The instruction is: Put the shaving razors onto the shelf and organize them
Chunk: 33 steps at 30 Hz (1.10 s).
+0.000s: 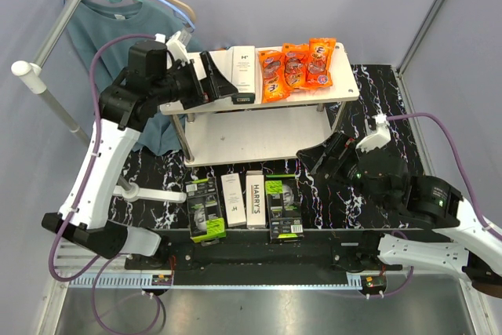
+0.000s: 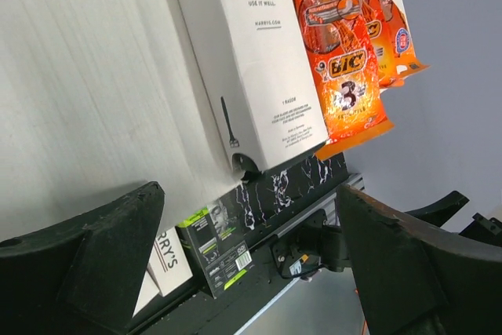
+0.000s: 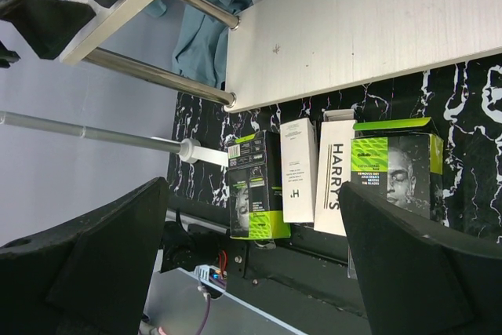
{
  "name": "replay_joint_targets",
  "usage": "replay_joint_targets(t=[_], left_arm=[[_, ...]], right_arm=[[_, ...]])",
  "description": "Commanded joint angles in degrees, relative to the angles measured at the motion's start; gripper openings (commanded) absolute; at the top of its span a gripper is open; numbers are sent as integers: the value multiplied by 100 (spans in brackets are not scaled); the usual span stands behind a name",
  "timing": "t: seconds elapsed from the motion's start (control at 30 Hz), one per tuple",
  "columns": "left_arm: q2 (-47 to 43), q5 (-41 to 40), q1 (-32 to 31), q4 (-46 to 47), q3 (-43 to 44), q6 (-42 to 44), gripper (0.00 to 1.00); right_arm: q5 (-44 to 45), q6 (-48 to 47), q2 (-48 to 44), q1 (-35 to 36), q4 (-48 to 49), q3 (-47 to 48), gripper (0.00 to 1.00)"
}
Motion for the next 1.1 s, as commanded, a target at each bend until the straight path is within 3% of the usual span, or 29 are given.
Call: replay_joint_targets(t=[0.0, 0.37, 0.6, 0.8, 1.07], left_arm=[[-567, -145, -106, -130, -233, 110, 99], [-2983, -970, -1301, 266, -2921, -671, 99], [-4257, -1042, -1513, 169, -5039, -1164, 99], [-4637, -1208, -1548, -103, -5682, -1314, 99], [-4339, -1481, -1548, -7, -5903, -1332, 99]], right_arm=[[-70, -41, 99, 44, 189, 22, 100], [-456, -49, 539, 44, 259, -144, 100], [-738, -14, 723, 44, 154, -215, 100], [-887, -14, 934, 44, 162, -320, 100], [-1072, 12, 1163, 44, 268, -452, 100]])
